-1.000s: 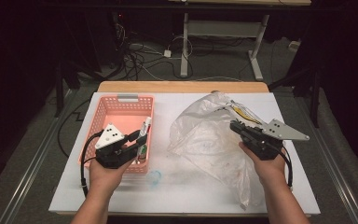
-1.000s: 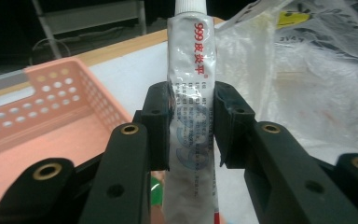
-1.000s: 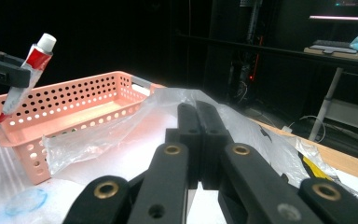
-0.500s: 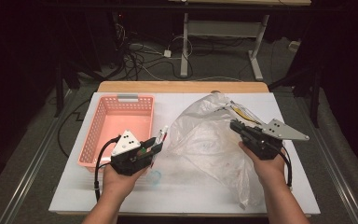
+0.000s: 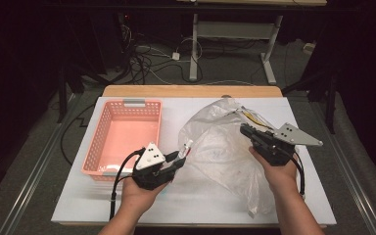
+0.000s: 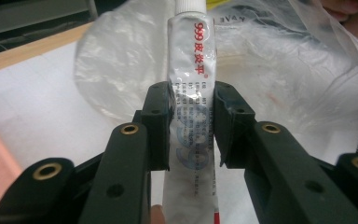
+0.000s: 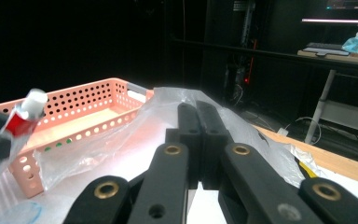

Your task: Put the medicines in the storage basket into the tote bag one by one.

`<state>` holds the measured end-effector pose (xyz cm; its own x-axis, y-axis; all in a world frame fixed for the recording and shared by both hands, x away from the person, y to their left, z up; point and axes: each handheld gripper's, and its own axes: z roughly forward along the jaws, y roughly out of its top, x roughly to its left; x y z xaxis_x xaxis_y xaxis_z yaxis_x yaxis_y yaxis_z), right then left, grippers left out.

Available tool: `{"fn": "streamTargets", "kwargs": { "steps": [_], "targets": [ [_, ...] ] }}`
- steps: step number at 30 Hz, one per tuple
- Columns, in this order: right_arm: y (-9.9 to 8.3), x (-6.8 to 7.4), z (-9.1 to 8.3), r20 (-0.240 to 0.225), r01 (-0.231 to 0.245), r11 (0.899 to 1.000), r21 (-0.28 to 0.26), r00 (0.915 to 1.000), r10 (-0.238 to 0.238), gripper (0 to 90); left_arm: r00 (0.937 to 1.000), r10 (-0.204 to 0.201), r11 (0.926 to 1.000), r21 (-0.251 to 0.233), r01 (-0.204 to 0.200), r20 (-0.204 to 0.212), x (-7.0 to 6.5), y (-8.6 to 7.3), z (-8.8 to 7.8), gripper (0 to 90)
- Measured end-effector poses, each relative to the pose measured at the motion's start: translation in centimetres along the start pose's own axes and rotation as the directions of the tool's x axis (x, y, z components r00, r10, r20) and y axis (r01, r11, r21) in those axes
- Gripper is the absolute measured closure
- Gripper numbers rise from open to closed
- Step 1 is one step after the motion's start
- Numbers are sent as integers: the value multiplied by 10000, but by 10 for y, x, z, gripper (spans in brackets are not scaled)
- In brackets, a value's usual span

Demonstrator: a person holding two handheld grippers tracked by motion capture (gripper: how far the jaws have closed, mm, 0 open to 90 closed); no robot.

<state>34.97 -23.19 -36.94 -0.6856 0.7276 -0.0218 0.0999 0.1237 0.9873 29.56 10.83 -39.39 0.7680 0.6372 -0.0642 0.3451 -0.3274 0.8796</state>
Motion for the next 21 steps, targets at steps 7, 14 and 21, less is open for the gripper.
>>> {"fn": "streamTargets", "kwargs": {
  "steps": [7, 14, 21],
  "targets": [
    [4, 0, 1, 32, -44, 9999, -113, 10000, 44, 900, 9990, 192, 9997, 158, -198, 413, -17, 2, 19, 675],
    [2, 2, 3, -10, -11, 10000, -9, 10000, 11, 900, 9978, 312, 9984, 445, -338, 588, -27, 0, 50, 675],
    [1, 0, -2, 98, -15, 10000, -72, 10000, 15, 900, 9999, -71, 9985, 536, 63, 156, -11, 1, 78, 675]
  ]
}}
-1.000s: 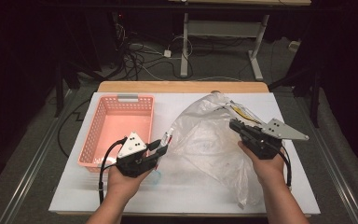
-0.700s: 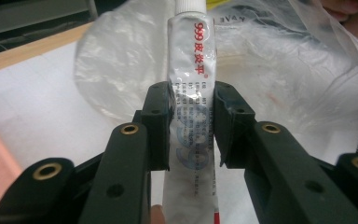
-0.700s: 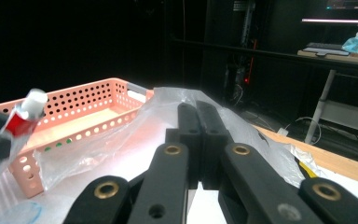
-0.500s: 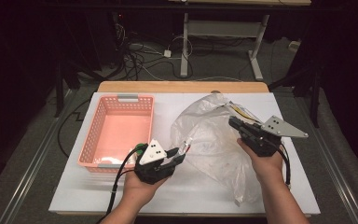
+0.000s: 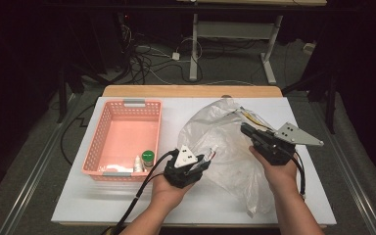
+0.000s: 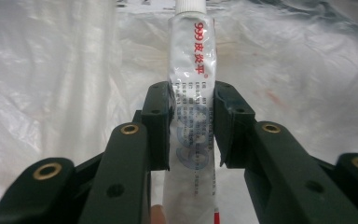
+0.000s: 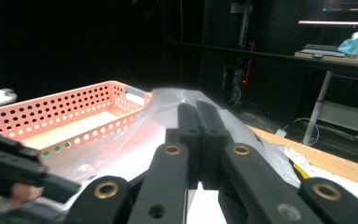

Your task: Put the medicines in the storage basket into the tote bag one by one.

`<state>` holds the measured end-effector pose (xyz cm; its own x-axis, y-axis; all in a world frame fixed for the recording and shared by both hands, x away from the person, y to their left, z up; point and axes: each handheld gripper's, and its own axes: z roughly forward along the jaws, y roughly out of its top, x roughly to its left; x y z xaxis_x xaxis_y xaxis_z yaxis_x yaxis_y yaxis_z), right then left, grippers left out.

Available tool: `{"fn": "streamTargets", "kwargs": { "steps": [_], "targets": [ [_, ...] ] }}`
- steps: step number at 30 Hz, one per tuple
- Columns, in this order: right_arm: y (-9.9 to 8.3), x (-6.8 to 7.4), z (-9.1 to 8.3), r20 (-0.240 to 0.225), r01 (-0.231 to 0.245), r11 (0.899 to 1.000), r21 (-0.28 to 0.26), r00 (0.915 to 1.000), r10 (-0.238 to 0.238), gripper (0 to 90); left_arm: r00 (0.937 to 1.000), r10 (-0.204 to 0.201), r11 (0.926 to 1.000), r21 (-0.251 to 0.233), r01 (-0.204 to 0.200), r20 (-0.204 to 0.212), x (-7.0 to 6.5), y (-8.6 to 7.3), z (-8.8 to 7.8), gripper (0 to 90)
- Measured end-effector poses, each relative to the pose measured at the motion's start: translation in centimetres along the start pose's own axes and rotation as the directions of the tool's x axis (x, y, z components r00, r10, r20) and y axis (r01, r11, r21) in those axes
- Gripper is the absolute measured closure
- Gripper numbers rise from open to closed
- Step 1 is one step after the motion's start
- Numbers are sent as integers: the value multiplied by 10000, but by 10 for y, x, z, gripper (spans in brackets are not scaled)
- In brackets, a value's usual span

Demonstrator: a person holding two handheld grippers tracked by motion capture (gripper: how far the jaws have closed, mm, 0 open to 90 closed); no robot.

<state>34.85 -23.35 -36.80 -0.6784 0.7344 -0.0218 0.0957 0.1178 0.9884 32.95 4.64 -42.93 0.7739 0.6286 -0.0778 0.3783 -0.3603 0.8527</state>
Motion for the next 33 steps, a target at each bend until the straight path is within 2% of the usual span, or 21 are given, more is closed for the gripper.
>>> {"fn": "streamTargets", "kwargs": {
  "steps": [3, 11, 13, 20, 26, 33],
  "targets": [
    [1, 0, -3, 35, -33, 9999, -114, 10000, 33, 900, 9999, -147, 9999, -67, 146, -70, 5, 5, 5, 675],
    [6, 4, -10, -135, 49, 9996, -261, 9999, -52, 900, 9968, -472, 9987, -239, 457, -651, 23, 25, 9, 675],
    [6, 4, -9, -179, 67, 9996, -264, 9998, -72, 900, 9967, -479, 9986, -275, 462, -662, 25, 28, 10, 675],
    [-1, 1, -3, -231, -138, 9999, 8, 9996, 138, 900, 9993, -64, 9999, -132, 60, -366, 14, 28, 17, 675],
    [-2, 3, 0, -305, 4, 10000, 70, 9995, -2, 900, 9999, 88, 9997, -212, -89, -49, 3, 31, 23, 675],
    [-3, 4, 5, -387, -5, 10000, 17, 9992, 6, 900, 9997, 223, 9996, -170, -223, 31, -4, 35, 44, 674]
  ]
}}
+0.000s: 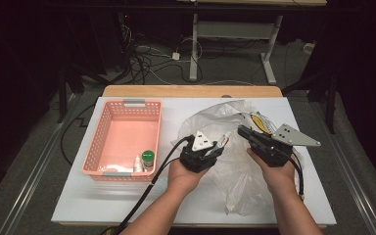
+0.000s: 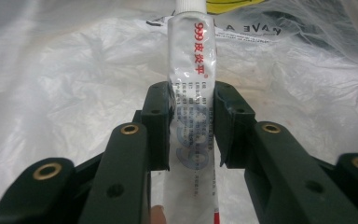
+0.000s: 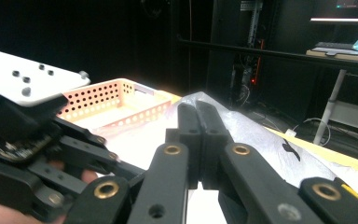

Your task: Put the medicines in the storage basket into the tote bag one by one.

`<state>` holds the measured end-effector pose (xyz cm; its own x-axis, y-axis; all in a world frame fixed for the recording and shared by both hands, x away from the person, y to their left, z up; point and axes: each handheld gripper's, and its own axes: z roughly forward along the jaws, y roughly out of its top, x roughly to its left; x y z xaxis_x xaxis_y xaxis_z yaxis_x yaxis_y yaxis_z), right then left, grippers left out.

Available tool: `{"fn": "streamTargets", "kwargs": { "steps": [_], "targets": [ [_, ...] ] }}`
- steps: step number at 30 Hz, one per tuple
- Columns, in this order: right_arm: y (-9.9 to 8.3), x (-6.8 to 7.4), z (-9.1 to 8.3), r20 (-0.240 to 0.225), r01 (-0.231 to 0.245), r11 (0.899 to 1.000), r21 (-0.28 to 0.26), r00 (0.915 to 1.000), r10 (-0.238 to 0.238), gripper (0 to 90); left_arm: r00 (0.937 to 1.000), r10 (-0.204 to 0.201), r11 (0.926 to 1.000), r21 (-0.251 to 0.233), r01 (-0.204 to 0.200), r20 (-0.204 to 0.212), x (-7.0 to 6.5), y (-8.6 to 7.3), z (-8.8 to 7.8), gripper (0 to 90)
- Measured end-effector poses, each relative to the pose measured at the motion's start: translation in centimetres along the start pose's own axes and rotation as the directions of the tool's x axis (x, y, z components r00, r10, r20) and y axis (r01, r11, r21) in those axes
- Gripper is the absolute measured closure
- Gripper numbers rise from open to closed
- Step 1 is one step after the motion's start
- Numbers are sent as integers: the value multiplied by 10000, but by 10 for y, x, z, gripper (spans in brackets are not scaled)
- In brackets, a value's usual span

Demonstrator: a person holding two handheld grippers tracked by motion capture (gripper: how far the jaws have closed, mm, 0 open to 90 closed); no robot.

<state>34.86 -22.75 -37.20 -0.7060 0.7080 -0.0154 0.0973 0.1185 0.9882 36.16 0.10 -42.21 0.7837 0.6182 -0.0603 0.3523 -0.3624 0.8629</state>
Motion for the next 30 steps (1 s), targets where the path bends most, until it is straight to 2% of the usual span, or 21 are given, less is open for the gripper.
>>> {"fn": "streamTargets", "kwargs": {
  "steps": [5, 10, 13, 17, 22, 25, 30],
  "targets": [
    [0, 0, 1, -26, 1, 10000, -8, 10000, -1, 900, 9999, 100, 9999, 83, -101, 109, -4, 2, 23, 674],
    [0, -2, -1, 35, -51, 10000, -14, 10000, 51, 900, 9995, -15, 9997, 224, 8, 302, -4, 0, 41, 673],
    [-1, -4, -2, 49, -26, 10000, -11, 10000, 27, 900, 9991, -30, 9996, 296, 18, 412, -2, -3, 47, 673],
    [-2, -6, -3, 120, -105, 9999, -35, 9999, 105, 900, 9996, -26, 9990, 451, 13, 288, 1, -6, 55, 673],
    [-3, -7, -3, 78, -111, 9999, 58, 9999, 111, 900, 9988, -347, 9988, 358, 335, 332, 2, -7, 65, 672],
    [-3, -9, -3, 94, -117, 9999, 21, 9999, 116, 900, 9993, -226, 9989, 411, 214, 299, 2, -7, 69, 672],
    [-3, -9, -4, 124, -228, 9997, 15, 9997, 228, 900, 9993, -255, 9988, 420, 243, 281, 3, -9, 74, 672]
  ]
}}
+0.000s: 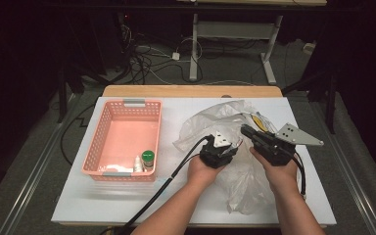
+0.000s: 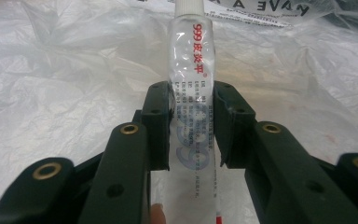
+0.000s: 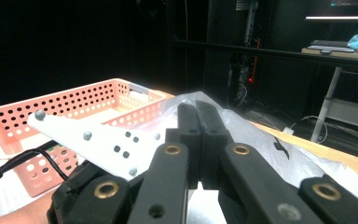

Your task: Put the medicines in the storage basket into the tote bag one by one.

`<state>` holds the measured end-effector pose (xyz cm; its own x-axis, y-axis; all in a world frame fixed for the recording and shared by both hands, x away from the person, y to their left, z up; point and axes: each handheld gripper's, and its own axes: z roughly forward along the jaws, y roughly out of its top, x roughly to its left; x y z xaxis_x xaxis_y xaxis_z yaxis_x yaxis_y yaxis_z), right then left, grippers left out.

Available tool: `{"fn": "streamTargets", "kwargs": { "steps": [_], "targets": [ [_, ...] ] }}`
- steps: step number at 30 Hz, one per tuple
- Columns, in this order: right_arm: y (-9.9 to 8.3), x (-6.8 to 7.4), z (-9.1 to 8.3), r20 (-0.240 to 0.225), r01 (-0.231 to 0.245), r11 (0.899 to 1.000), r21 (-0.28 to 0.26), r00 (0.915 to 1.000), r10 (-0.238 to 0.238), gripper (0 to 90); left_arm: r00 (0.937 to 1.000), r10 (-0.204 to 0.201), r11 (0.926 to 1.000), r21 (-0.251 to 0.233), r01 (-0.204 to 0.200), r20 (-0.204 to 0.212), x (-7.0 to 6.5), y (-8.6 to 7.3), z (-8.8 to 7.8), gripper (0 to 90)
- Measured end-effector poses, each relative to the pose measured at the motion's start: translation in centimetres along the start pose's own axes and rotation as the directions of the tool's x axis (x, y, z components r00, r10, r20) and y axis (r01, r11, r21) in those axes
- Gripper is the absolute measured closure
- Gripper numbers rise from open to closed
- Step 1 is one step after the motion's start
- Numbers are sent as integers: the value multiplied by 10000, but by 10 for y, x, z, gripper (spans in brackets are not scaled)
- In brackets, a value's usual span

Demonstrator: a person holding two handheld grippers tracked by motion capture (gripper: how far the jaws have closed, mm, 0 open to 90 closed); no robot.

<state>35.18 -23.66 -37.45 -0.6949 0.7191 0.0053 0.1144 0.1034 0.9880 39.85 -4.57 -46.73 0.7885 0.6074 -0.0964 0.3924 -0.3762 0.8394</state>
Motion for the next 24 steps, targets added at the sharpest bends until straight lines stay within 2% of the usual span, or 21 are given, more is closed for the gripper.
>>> {"fn": "streamTargets", "kwargs": {
  "steps": [9, 12, 15, 18, 20, 24],
  "targets": [
    [-1, 1, 2, -48, 68, 10000, 50, 10000, -68, 900, 10000, -71, 9995, 301, 72, -17, 1, -4, 11, 672],
    [-1, 1, 1, -49, 93, 10000, 23, 9999, -93, 900, 9998, -186, 9996, 213, 186, -6, 2, -2, 12, 667],
    [-1, 1, 1, -50, 59, 10000, 50, 10000, -59, 900, 9998, -179, 9998, 82, 179, 72, 0, 0, 10, 586],
    [-1, 1, 1, -59, 77, 10000, 62, 10000, -77, 900, 9998, -107, 9998, 170, 104, 172, -3, -1, 6, 519],
    [-1, 1, 1, -54, 81, 9999, 66, 10000, -80, 900, 9996, -12, 9998, 198, 7, 273, -4, -4, 2, 505],
    [-1, 1, 0, -30, 55, 10000, 71, 10000, -55, 900, 9984, -92, 9999, 131, 85, 553, -6, -11, -8, 441]
  ]
}}
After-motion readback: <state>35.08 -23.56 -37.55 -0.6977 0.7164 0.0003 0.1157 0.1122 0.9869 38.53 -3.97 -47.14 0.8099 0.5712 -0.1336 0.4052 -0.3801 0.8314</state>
